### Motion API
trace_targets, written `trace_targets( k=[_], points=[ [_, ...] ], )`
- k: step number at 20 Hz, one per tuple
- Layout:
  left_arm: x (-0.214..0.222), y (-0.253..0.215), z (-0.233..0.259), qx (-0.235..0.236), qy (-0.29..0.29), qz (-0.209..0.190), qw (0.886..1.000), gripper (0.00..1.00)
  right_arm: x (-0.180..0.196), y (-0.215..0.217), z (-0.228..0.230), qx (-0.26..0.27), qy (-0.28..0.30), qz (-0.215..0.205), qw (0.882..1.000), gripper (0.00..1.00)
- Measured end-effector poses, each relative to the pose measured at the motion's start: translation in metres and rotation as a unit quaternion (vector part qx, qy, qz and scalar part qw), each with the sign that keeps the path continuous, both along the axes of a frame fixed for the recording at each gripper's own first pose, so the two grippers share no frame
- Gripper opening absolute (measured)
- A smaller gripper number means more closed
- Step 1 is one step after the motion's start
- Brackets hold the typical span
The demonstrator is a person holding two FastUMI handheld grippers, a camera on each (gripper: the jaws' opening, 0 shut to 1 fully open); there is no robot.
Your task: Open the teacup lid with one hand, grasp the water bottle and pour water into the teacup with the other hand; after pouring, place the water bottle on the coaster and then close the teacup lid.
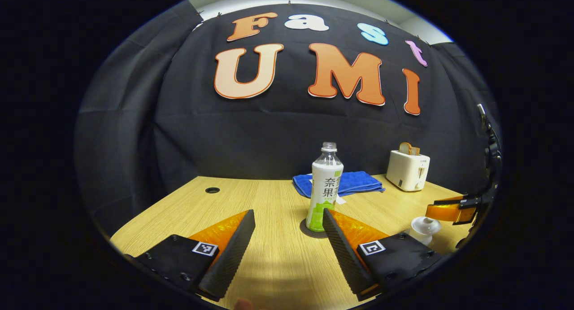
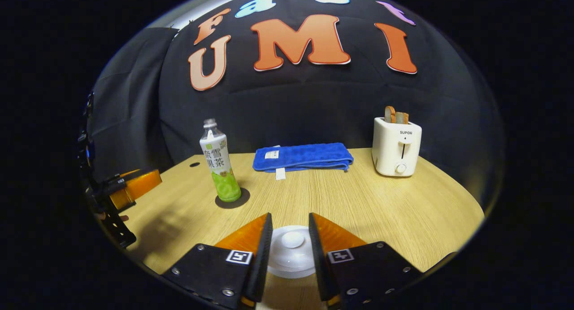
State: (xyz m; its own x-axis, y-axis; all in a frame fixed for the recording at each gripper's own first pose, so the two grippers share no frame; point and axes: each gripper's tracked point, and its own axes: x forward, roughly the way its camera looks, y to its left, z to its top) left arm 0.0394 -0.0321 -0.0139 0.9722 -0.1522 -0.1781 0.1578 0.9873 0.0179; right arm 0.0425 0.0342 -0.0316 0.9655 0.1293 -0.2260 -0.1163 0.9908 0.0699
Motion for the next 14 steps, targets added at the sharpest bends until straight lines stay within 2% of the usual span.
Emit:
trace_targets(
  k=[1, 4, 5, 10, 14],
  points=[
    [-0.002, 0.001, 0.002, -0.002, -0.003, 0.001, 1.000, 0.99, -0.002, -0.006, 0.009, 0.002, -0.010, -0.007, 1.000, 0.63],
    [-0.003, 0.003, 0.011, -0.006, -0.009, 0.005, 1.000, 0.96, -0.013, -0.032, 0.039, -0.012, -0.045, -0.037, 0.998, 0.90],
    [-0.003, 0.005, 0.015, -0.009, -0.013, 0.008, 1.000, 0.98, -0.017, -0.037, 0.046, -0.016, -0.053, -0.041, 0.998, 0.95],
    [-0.005, 0.013, 0.034, -0.016, -0.020, 0.026, 0.999, 0.96, -0.033, -0.047, 0.076, -0.026, -0.080, -0.045, 0.995, 0.96],
    [-0.010, 0.027, 0.049, -0.007, -0.033, 0.050, 0.998, 0.98, -0.039, -0.045, 0.075, -0.033, -0.081, -0.041, 0.995, 0.97]
  ],
)
